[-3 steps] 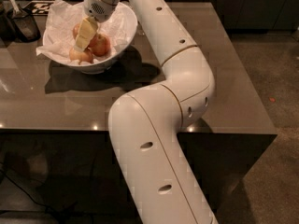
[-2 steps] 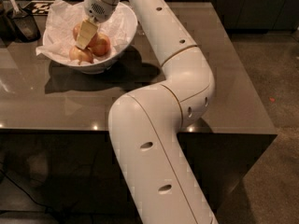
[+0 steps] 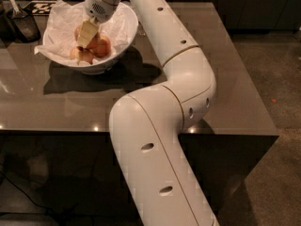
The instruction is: Pick apple from white bowl
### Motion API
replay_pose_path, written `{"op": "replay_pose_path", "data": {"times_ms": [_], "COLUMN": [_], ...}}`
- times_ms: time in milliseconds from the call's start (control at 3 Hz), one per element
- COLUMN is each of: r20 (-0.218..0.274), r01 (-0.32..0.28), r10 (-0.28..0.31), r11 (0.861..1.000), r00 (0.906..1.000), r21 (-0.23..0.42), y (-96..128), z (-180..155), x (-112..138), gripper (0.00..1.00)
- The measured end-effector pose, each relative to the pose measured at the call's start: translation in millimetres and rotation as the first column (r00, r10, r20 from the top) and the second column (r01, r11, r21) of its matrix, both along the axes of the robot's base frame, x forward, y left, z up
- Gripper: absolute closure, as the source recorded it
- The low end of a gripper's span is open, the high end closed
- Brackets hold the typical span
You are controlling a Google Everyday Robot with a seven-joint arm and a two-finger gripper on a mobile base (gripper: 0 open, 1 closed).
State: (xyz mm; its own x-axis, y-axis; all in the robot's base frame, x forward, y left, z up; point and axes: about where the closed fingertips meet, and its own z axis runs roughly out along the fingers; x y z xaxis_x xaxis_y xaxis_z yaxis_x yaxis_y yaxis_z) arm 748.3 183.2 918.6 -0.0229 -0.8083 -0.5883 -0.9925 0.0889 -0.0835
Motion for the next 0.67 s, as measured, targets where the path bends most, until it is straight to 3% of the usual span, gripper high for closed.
{"op": "replay_pose_path", "data": {"times_ms": [333,667], "r20": [0.015,0.05], "r01": [0.016,0.039], "r10": [-0.016,-0.037], "r11": [1.0,0.999], "r00": [0.9998,0.9981], "r21": [-0.01,-0.037], "y": [4.0,4.4], "z": [5.7,26.8], "x": [1.2,-3.6], "gripper": [1.0,1.0]}}
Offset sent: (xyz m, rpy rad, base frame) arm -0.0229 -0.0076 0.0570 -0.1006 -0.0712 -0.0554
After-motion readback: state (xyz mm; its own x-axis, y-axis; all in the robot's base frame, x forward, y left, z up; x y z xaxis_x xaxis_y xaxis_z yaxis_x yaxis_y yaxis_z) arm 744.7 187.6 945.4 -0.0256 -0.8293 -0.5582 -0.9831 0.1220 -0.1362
